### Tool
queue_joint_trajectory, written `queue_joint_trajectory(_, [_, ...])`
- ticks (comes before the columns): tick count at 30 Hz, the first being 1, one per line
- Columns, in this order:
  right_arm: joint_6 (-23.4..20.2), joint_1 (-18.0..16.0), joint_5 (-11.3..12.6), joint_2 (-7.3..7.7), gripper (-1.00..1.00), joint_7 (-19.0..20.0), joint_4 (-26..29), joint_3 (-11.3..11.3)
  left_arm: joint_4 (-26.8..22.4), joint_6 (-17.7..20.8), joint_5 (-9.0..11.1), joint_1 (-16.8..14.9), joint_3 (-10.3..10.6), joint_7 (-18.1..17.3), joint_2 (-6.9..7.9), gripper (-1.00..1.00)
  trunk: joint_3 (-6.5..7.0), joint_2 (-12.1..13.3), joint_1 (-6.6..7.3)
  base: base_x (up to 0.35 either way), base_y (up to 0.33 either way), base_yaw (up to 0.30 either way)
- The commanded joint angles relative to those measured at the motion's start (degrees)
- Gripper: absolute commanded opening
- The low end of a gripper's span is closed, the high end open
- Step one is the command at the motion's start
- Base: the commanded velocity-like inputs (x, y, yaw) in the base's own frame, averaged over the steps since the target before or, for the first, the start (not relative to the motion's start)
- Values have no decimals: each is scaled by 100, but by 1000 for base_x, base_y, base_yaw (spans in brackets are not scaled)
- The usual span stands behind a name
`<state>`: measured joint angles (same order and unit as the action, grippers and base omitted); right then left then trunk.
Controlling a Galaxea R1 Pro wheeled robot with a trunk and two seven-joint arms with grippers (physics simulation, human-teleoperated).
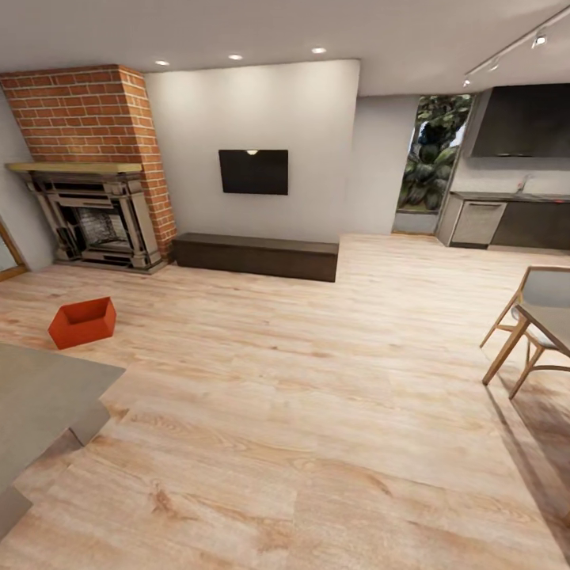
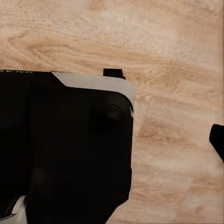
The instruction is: Move the two storage containers from the living room to the garage. In the garage, place one container on the floor and stack the other container on top of it (either order is fine).
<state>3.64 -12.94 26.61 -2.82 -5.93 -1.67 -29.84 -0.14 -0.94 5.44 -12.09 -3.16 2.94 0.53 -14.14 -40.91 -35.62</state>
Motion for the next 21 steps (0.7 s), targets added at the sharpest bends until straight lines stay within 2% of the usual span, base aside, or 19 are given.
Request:
queue_joint_trajectory(1, [31, -7, 54, -4, 100, -7, -18, -48, 4, -11, 45, -4, -27, 0, 0, 100, -7, -6, -4, 325, 0, 0])
queue_joint_trajectory(11, [56, -7, 55, 9, 100, -8, -18, -48, 5, -3, 47, -4, -27, 2, 0, 100, -7, -6, -4, 325, 0, 19])
queue_joint_trajectory(21, [65, -7, 55, 9, 100, -8, -18, -48, 5, -3, 45, -4, -27, 3, 0, 100, -7, -6, -4, 325, 0, 241])
